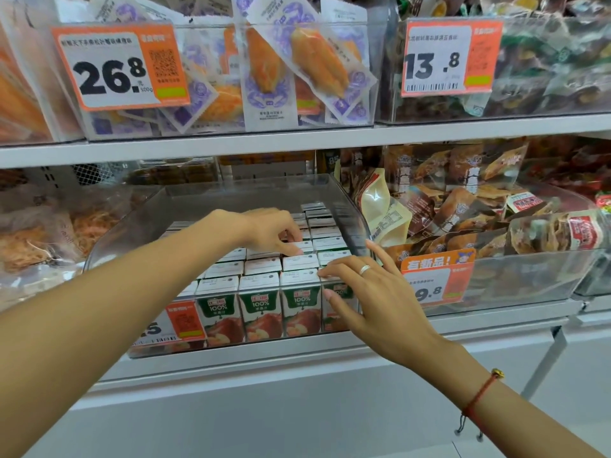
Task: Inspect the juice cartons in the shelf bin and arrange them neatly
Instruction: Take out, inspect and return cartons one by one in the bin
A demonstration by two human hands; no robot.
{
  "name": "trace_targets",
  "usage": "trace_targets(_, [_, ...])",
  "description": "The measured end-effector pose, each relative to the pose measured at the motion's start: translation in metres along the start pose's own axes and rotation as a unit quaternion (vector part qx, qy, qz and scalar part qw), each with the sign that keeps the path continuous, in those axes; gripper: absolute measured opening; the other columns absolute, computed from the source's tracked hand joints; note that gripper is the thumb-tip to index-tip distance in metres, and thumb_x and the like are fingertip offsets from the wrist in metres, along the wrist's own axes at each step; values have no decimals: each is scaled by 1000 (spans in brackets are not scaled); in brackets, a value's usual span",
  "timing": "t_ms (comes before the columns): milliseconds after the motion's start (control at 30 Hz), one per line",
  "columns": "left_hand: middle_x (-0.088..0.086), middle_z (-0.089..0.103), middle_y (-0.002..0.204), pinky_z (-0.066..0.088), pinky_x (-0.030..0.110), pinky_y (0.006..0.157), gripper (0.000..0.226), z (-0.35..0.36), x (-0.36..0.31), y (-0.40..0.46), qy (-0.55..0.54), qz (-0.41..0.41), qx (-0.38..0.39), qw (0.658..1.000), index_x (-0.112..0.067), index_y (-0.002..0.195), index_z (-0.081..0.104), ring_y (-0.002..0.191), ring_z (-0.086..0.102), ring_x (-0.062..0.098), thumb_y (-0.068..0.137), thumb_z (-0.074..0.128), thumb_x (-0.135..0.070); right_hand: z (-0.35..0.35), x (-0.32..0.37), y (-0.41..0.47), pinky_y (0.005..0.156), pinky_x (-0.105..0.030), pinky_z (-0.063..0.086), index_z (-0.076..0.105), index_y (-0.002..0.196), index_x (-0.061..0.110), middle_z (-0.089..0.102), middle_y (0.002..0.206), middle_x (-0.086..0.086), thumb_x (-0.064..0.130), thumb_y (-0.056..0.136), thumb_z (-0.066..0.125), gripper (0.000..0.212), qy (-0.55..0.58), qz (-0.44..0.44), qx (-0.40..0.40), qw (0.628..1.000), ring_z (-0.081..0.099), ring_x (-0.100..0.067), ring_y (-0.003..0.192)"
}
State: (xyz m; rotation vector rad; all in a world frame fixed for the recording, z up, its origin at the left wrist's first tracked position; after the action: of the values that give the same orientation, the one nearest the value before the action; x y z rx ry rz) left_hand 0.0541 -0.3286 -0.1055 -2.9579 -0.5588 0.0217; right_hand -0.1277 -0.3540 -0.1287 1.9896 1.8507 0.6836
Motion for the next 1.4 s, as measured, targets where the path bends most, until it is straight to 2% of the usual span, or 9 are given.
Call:
trace_targets(300, [3, 61, 121, 46, 30, 80, 37, -21, 13, -15, -137, -44, -182, 973, -18, 121, 57, 103, 57, 19, 94, 59, -43, -2, 0, 0, 121, -26, 5, 63, 116, 24, 66, 115, 9, 35, 95, 54, 26, -3, -10, -8, 1000, 59, -10, 111])
trace_targets(400, [7, 61, 116, 52, 34, 79, 29, -36, 22, -34, -311, -75, -292, 901, -11, 118, 54, 103, 59, 21, 97, 57, -31, -2, 1, 1, 121, -25, 3, 64, 115, 23, 67, 113, 9, 33, 94, 57, 25, -5, -10, -10, 1000, 60, -10, 108])
trace_targets(533, [1, 63, 101, 58, 31, 80, 18, -30, 23, -70, -523, -118, -400, 743, -13, 113, 52, 94, 64, 14, 100, 53, -26, -3, 3, 2, 121, -25, 1, 63, 118, 23, 67, 116, 8, 33, 94, 57, 26, -5, -6, 7, 1000, 59, -11, 112])
trace_targets(633, [1, 64, 96, 57, 26, 73, 22, -14, 12, -96, -618, -151, -399, 661, -13, 115, 53, 81, 63, 6, 100, 52, -28, -8, 5, 4, 120, -24, 3, 59, 124, 24, 64, 123, 7, 38, 97, 52, 32, -2, 3, 20, 1000, 53, -10, 120])
trace_targets(733, [7, 68, 106, 55, 22, 66, 33, -1, -4, -122, -677, -183, -353, 619, -12, 123, 56, 87, 63, 10, 98, 54, -34, -25, 7, 9, 110, -29, 32, 51, 134, 25, 60, 130, 5, 44, 98, 46, 41, 68, 60, 14, 996, 49, -12, 123])
trace_targets(933, [-2, 77, 95, 57, 23, 69, 33, 12, -39, -173, -710, -180, -316, 603, -22, 113, 66, 86, 69, 8, 90, 63, -45, -38, 46, 17, 82, -23, 48, 56, 117, 34, 62, 113, 18, 54, 97, 38, 34, 410, 185, 66, 891, 60, 1, 101])
trace_targets(1100, [-8, 75, 101, 58, 27, 74, 34, 26, -42, -194, -691, -192, -327, 615, -32, 109, 66, 87, 73, 9, 81, 70, -50, -20, 77, 4, 78, -30, 59, 62, 118, 21, 70, 103, -1, 41, 95, 52, 31, 473, 194, 91, 854, 69, -12, 92])
trace_targets(1233, [-4, 73, 111, 55, 35, 94, 44, 44, -44, -190, -710, -173, -256, 633, -26, 120, 62, 101, 71, 14, 82, 71, -46, -7, 70, -4, 71, -20, 54, 67, 107, 22, 72, 88, 6, 35, 94, 57, 20, 507, 214, 76, 832, 69, -5, 85])
trace_targets(1400, [-1, 75, 110, 58, 24, 84, 26, 63, -55, -186, -737, -122, -171, 643, -23, 118, 66, 103, 70, 16, 92, 64, -29, 8, 59, -15, 61, -14, 53, 68, 102, 19, 73, 77, 14, 40, 95, 53, 26, 527, 262, 78, 805, 71, -2, 77])
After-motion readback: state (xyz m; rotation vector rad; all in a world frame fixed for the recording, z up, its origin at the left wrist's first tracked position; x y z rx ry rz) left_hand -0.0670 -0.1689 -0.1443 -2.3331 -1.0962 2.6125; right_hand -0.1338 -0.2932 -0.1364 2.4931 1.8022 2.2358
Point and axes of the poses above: each hand's wrist, its own y-axis towards the middle knuckle, its own z-axis out of the palm, x = y × z, the point moved 8 cm from there along y, towards the middle knuckle
